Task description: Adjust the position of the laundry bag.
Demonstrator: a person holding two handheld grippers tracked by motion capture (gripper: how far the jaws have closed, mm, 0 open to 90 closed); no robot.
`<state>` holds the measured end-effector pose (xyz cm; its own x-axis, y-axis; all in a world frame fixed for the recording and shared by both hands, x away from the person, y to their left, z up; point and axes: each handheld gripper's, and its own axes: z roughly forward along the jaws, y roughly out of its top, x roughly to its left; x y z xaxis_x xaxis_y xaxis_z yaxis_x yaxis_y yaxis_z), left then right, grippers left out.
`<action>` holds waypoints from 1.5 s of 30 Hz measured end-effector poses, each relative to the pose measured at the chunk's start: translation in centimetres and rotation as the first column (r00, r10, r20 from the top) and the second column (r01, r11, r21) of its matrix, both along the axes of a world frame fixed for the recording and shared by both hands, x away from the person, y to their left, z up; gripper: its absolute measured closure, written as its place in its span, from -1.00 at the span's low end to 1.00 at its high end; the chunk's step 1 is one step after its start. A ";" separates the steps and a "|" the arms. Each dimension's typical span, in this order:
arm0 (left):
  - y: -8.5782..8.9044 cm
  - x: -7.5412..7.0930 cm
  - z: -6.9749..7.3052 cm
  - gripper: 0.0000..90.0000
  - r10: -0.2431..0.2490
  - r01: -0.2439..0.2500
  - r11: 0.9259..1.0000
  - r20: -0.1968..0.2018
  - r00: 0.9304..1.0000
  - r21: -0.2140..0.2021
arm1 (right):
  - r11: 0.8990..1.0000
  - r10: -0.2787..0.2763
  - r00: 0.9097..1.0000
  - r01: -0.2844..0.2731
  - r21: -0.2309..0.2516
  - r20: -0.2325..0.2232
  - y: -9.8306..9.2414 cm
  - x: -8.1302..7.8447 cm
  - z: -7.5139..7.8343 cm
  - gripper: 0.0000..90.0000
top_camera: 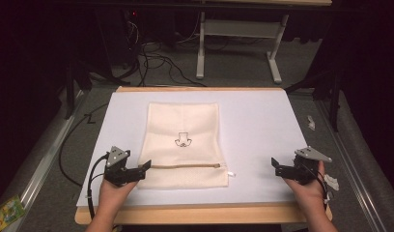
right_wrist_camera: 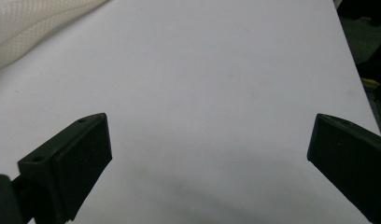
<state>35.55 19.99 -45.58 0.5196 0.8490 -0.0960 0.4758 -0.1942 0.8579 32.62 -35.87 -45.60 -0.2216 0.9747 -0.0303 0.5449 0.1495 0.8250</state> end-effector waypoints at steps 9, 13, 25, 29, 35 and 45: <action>0.3 -0.1 0.2 -0.52 -0.050 0.050 0.999 0.003 0.999 -0.005 | 0.996 0.014 0.998 -0.019 0.082 0.056 -0.6 -0.7 0.5 -1.00; 0.4 0.2 0.4 -0.43 -0.049 0.048 0.999 -0.016 0.999 -0.025 | 0.997 0.064 0.995 -0.067 0.044 0.073 1.9 -0.1 1.0 -1.00; -0.4 0.1 0.3 -0.11 -0.112 0.112 0.994 -0.056 0.992 -0.015 | 0.967 0.239 0.971 -0.234 0.101 -0.035 12.9 8.3 1.4 -0.53; -0.4 0.0 0.1 -0.04 -0.123 0.123 0.992 -0.073 0.990 -0.008 | 0.963 0.258 0.962 -0.248 0.106 -0.088 16.5 11.4 0.6 -0.44; -0.3 0.0 -0.2 -0.04 -0.129 0.130 0.991 -0.086 0.988 0.009 | 0.967 0.248 0.956 -0.234 0.103 -0.158 18.9 14.1 -0.7 -0.09; -0.1 -0.2 -0.6 -0.04 -0.116 0.114 0.993 -0.087 0.989 -0.027 | 0.953 0.299 0.930 -0.280 0.114 -0.213 18.7 14.4 -1.8 0.96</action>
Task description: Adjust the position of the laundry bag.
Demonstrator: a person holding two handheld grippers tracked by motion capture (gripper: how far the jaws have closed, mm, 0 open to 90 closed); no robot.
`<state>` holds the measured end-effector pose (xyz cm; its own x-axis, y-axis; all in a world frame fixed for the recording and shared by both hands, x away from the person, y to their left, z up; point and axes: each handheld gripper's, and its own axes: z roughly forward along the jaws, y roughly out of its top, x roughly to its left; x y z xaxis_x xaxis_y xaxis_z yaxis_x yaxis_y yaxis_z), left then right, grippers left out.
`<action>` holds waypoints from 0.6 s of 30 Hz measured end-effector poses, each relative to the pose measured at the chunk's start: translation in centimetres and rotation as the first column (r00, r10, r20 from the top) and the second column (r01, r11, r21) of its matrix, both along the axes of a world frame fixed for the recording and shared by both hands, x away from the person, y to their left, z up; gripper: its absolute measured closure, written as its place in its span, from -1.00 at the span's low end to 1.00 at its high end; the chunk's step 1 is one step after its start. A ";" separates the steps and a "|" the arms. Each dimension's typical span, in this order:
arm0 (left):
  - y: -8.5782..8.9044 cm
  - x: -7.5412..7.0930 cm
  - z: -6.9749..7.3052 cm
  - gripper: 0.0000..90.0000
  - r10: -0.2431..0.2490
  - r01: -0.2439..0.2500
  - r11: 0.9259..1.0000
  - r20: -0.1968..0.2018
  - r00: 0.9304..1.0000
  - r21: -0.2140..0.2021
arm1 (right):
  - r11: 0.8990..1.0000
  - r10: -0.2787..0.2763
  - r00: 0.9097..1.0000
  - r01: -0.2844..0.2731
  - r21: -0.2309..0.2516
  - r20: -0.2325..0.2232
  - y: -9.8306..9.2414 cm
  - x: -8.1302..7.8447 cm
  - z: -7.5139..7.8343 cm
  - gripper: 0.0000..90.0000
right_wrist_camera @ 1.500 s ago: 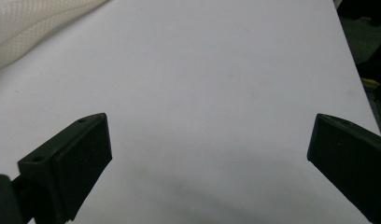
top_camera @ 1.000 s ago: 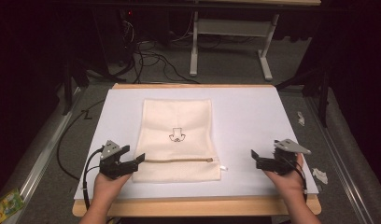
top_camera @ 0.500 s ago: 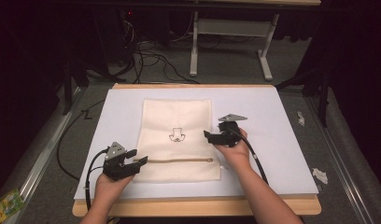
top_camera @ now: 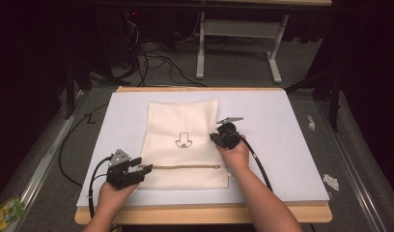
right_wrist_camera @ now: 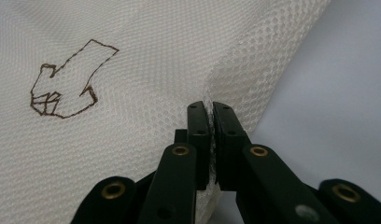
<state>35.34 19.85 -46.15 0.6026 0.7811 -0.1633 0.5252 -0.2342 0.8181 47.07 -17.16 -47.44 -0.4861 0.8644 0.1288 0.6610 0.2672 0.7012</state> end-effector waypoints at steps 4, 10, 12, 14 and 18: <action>0.1 0.1 0.0 -0.07 0.003 -0.002 1.000 0.003 1.000 -0.031 | 1.000 0.024 1.000 -0.024 -0.007 0.011 -1.3 -1.3 0.2 0.96; -0.8 0.5 -0.2 -0.07 -0.006 0.004 0.998 -0.023 1.000 -0.068 | 1.000 -0.015 1.000 0.015 -0.020 0.026 -5.3 -2.2 0.2 0.96; -1.2 0.4 0.0 -0.08 -0.012 0.011 0.997 -0.013 1.000 -0.078 | 0.999 -0.043 0.999 0.043 -0.021 0.022 -6.8 -2.0 0.3 0.95; -1.5 0.3 0.1 -0.08 -0.020 0.019 0.997 -0.005 1.000 -0.077 | 0.998 -0.056 0.998 0.057 -0.029 0.023 -7.5 -1.8 0.3 0.95; -2.7 0.7 0.1 -0.11 -0.034 0.033 0.996 -0.006 0.999 -0.087 | 0.990 -0.126 0.992 0.127 -0.061 0.032 -10.4 -1.1 0.4 0.89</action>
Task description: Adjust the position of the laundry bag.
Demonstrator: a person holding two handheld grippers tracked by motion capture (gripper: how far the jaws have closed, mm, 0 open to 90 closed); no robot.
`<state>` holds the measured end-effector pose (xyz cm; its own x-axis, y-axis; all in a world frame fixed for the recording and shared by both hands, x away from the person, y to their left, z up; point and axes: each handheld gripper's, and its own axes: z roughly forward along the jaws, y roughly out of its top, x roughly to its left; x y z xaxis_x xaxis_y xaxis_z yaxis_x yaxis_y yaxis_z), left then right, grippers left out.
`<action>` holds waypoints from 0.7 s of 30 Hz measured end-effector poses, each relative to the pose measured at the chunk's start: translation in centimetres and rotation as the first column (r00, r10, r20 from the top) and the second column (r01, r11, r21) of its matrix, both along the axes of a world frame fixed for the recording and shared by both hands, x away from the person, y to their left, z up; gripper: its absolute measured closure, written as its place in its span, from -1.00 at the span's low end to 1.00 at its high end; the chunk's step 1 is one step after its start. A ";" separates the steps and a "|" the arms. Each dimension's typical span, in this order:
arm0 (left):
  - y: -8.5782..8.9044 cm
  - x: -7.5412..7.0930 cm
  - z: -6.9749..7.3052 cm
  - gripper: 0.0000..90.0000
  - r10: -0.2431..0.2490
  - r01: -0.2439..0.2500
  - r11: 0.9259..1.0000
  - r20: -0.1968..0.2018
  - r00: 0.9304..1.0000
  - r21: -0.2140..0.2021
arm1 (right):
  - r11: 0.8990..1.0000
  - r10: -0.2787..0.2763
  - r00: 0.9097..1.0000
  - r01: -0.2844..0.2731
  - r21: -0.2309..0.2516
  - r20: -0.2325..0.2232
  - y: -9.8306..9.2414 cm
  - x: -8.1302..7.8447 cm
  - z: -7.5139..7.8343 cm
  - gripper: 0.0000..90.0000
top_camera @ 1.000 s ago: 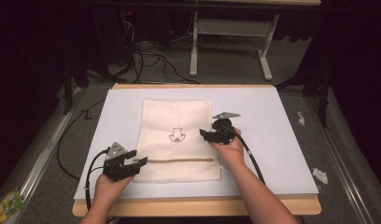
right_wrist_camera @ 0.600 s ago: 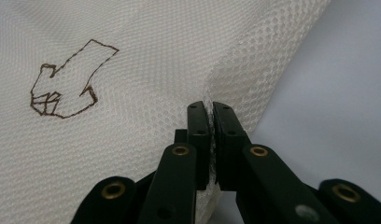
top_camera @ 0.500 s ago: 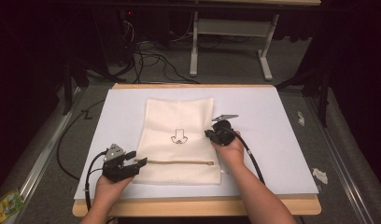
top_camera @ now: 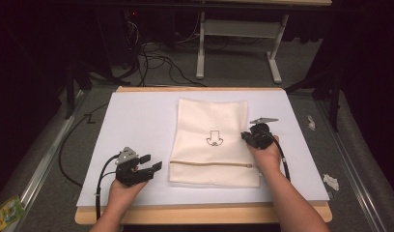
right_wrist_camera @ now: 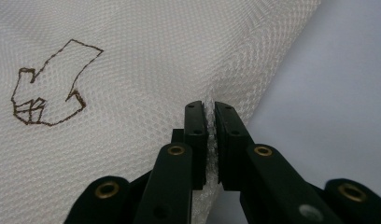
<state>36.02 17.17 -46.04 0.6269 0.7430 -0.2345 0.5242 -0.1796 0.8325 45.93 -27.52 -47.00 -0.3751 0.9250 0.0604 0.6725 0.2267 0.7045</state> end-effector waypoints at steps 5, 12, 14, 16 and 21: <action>-1.8 0.2 0.1 -0.15 -0.035 0.035 0.999 -0.028 0.999 0.012 | 1.000 -0.025 0.999 0.025 0.011 0.025 -1.1 -0.6 0.5 0.31; -4.8 0.9 -0.7 -0.05 -0.057 0.067 0.994 -0.111 0.992 0.082 | 0.998 -0.039 0.996 0.036 0.044 0.083 -4.7 -8.4 3.6 0.22; -5.2 1.0 -0.9 0.06 -0.054 0.066 0.993 -0.122 0.991 0.095 | 0.998 -0.042 0.996 0.037 0.059 0.082 -5.3 -9.6 3.8 0.22; -6.4 0.7 -1.5 0.26 -0.064 0.077 0.992 -0.132 0.989 0.096 | 0.994 -0.055 0.993 0.044 0.100 0.105 -6.4 -12.8 3.7 0.23; -7.6 0.2 -2.1 1.00 -0.058 0.075 0.987 -0.120 0.991 0.143 | 0.990 -0.050 0.990 0.032 0.135 0.134 -6.6 -14.9 2.5 0.26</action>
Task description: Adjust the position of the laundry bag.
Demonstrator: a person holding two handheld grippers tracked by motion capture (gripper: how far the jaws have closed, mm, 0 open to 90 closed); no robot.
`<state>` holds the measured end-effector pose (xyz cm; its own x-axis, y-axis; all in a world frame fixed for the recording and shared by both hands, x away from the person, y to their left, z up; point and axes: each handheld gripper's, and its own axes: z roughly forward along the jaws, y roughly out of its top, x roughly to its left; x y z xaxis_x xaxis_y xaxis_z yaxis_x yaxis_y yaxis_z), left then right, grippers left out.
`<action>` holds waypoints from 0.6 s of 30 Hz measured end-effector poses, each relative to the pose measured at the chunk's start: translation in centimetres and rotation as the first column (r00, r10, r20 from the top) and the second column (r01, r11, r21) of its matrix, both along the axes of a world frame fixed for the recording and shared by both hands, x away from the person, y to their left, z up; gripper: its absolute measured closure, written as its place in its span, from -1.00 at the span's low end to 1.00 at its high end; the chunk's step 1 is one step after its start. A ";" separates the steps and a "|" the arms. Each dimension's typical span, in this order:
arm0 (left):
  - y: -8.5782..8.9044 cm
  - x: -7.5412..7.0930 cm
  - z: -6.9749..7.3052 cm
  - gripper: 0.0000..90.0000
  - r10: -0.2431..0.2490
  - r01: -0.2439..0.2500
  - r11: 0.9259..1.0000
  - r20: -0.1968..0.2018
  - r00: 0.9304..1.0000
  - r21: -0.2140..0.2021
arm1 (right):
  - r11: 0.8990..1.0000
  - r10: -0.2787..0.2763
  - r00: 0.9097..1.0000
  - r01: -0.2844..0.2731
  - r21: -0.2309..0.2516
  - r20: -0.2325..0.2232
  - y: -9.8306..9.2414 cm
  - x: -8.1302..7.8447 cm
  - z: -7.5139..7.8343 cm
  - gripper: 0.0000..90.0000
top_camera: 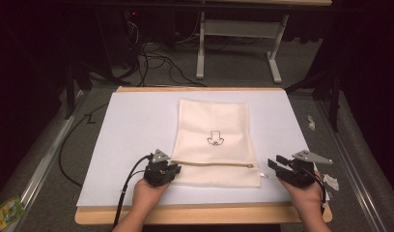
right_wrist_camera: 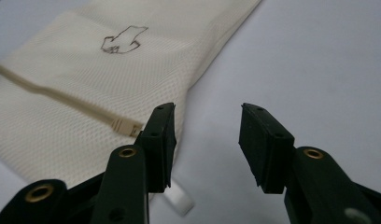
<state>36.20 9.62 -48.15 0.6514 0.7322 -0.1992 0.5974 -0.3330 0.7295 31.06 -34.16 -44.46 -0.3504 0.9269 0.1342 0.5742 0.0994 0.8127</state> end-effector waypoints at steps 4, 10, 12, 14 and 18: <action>-0.9 -1.1 0.2 1.00 -0.084 0.084 0.996 -0.003 0.996 0.026 | 0.999 0.055 0.998 -0.054 0.005 -0.025 0.5 -0.5 -0.7 0.30; 0.3 -1.0 0.8 0.51 0.038 -0.040 0.998 0.046 0.998 0.039 | 0.998 0.054 0.998 -0.056 -0.031 -0.043 0.4 0.2 -1.3 0.33; 0.9 -0.3 0.5 0.33 0.086 -0.087 0.995 0.035 0.996 0.040 | 0.998 0.051 0.998 -0.052 -0.026 -0.040 0.3 0.3 -1.2 0.33; 0.9 -0.1 0.1 0.15 0.095 -0.097 0.994 0.041 0.995 0.059 | 0.998 0.053 0.998 -0.054 -0.027 -0.037 0.2 0.4 -1.2 0.33; 0.2 -0.3 0.2 0.38 0.110 -0.114 0.990 0.050 0.993 0.080 | 0.998 0.056 0.997 -0.057 -0.023 -0.045 0.4 0.4 -1.4 0.33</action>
